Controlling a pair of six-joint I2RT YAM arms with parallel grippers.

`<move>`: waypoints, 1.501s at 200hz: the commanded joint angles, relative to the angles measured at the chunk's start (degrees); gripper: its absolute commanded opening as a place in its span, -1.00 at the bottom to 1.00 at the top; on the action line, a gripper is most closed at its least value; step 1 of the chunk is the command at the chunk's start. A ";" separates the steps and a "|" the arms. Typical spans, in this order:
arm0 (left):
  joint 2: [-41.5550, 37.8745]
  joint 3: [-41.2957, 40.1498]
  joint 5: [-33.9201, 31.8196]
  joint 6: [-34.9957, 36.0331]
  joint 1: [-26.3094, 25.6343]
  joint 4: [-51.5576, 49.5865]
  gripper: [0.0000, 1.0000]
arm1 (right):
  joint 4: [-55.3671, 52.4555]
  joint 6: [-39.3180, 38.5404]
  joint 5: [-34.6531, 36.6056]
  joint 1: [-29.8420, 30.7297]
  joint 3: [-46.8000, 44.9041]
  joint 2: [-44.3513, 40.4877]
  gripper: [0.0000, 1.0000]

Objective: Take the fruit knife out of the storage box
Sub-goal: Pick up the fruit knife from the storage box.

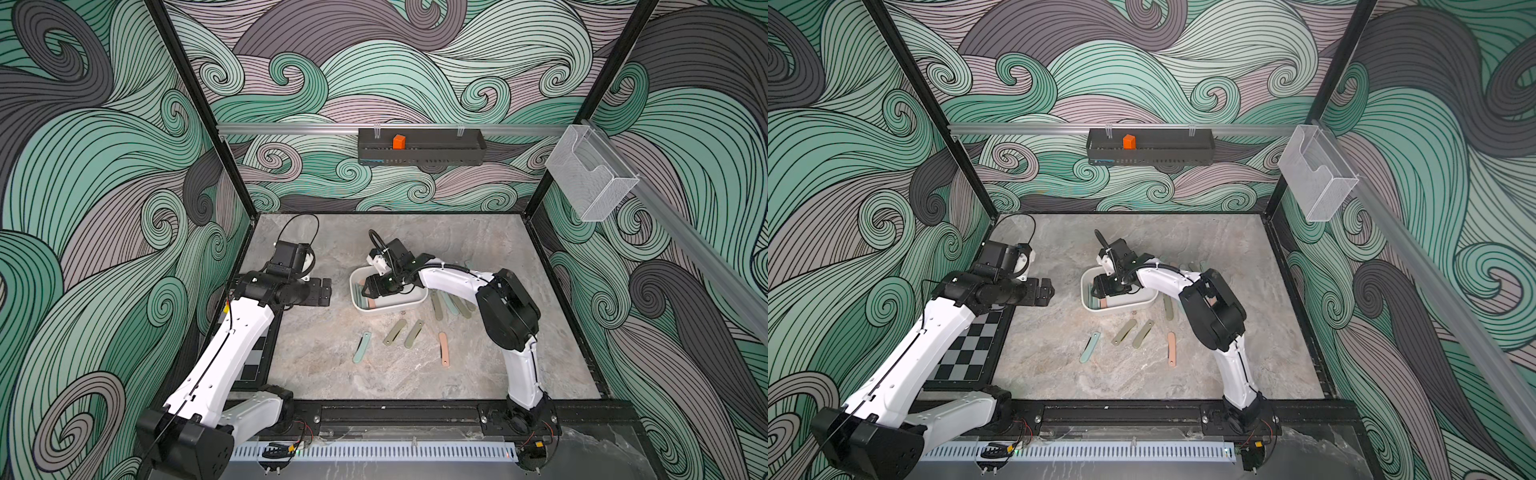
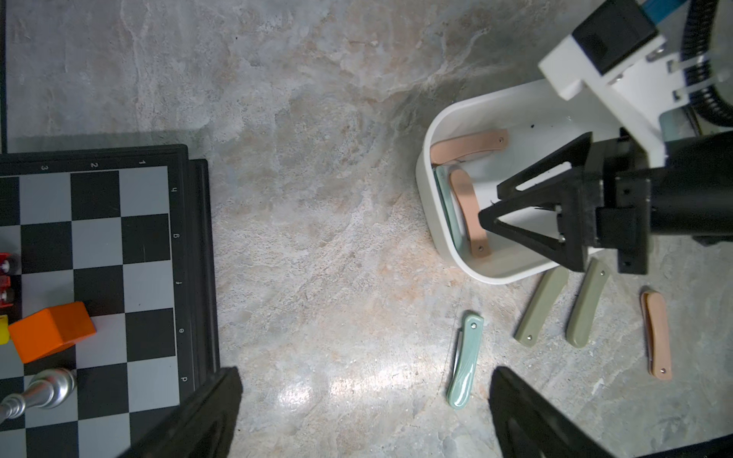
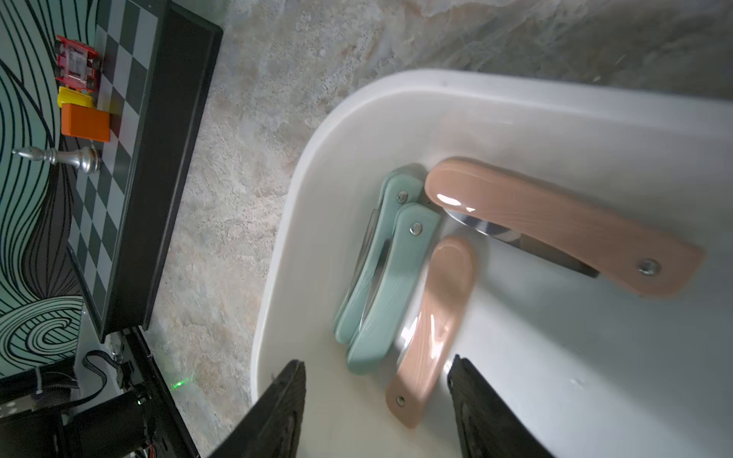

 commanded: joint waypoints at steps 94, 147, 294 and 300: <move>-1.36 -2.73 8.39 0.55 1.20 2.67 0.86 | -6.95 -0.99 7.17 3.67 10.88 11.38 0.02; -1.39 -3.00 9.01 0.55 1.23 2.93 0.85 | -11.97 -3.89 15.88 3.77 15.00 13.65 -0.15; -0.79 -3.78 9.71 0.73 1.28 4.34 0.82 | -18.41 -13.34 19.13 3.85 16.86 14.26 -0.62; -0.70 -3.78 9.80 0.73 1.28 4.39 0.81 | -18.38 -13.64 19.06 3.85 16.72 14.21 -0.60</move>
